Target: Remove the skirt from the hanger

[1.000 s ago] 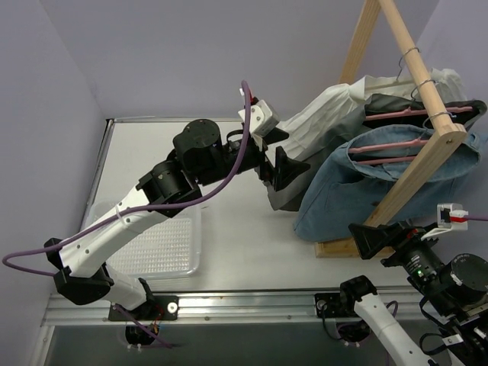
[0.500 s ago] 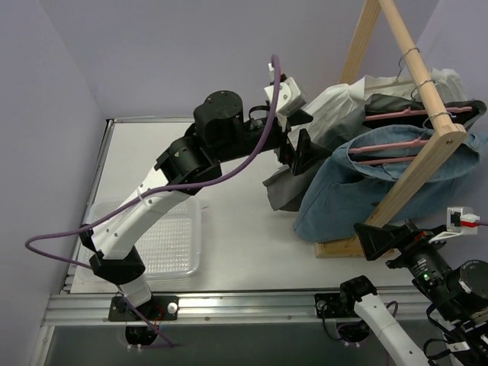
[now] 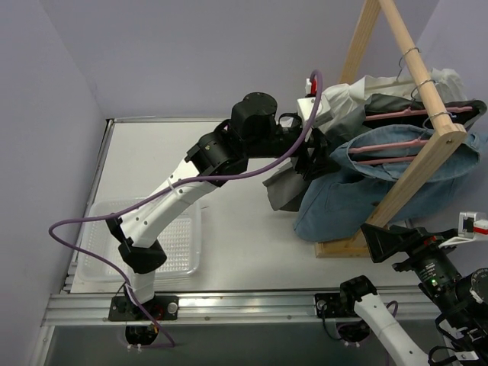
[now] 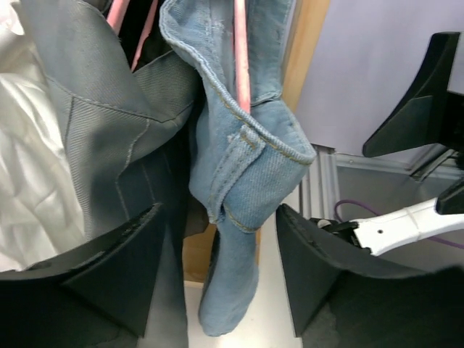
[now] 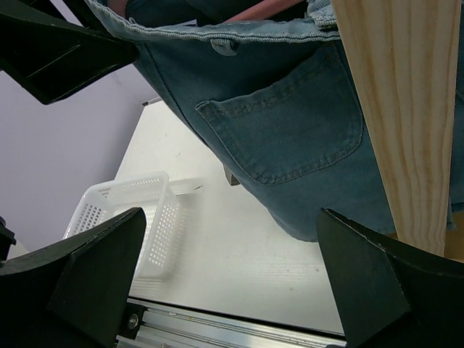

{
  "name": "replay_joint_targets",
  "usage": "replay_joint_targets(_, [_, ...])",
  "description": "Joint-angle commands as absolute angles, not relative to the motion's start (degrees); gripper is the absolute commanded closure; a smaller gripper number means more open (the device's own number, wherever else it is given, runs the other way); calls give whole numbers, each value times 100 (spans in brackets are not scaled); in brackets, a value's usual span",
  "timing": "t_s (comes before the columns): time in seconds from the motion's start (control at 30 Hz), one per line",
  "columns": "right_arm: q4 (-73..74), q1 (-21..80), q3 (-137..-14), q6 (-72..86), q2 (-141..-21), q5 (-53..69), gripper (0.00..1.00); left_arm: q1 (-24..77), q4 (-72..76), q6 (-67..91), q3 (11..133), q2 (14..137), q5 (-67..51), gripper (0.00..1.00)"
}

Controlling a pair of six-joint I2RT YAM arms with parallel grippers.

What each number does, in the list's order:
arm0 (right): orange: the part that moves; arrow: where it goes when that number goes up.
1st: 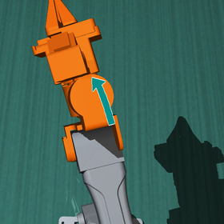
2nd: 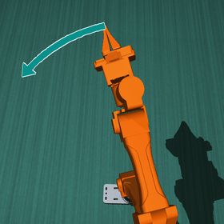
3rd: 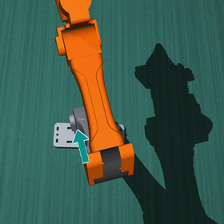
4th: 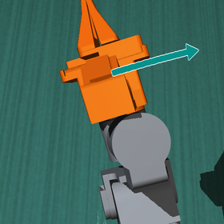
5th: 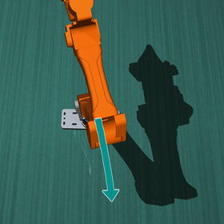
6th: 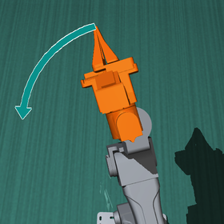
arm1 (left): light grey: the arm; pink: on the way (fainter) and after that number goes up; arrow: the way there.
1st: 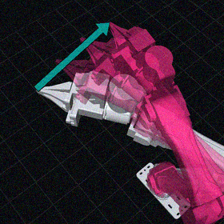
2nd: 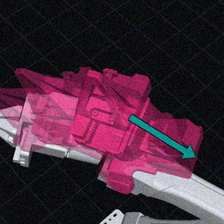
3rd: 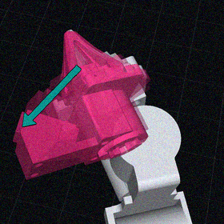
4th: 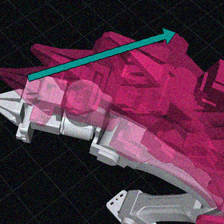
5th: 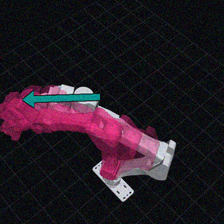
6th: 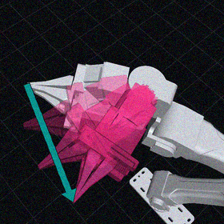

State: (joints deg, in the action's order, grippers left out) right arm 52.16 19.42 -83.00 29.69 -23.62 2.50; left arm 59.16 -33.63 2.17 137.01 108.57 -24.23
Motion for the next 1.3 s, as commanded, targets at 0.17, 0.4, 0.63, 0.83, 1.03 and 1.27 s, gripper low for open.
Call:
replay_joint_targets(0.17, [5133, 2004, -8323, 2900, -2575, 184, 0, 5906, -2892, 518, 14106, 11004, -3049, 39])
replay_joint_targets(0.4, [5229, 2030, -8411, 2892, -2619, 132, 0, 5933, -2804, 747, 14457, 11399, -3269, 46])
replay_joint_targets(0.63, [5291, 2065, -8525, 2883, -2646, 35, 0, 5941, -2874, 861, 14985, 11768, -3392, 56])
replay_joint_targets(0.83, [5229, 2074, -8508, 2927, -2663, 44, 0, 5933, -2734, 984, 15038, 11821, -3419, 98])
replay_joint_targets(1.03, [5186, 2083, -8455, 2892, -2689, 44, 0, 5898, -2146, 1063, 14653, 11288, -3384, 98])
replay_joint_targets(1.27, [5106, 2092, -8411, 2900, -2698, 44, 0, 5810, -1038, 1327, 13808, 10679, -2971, 98])
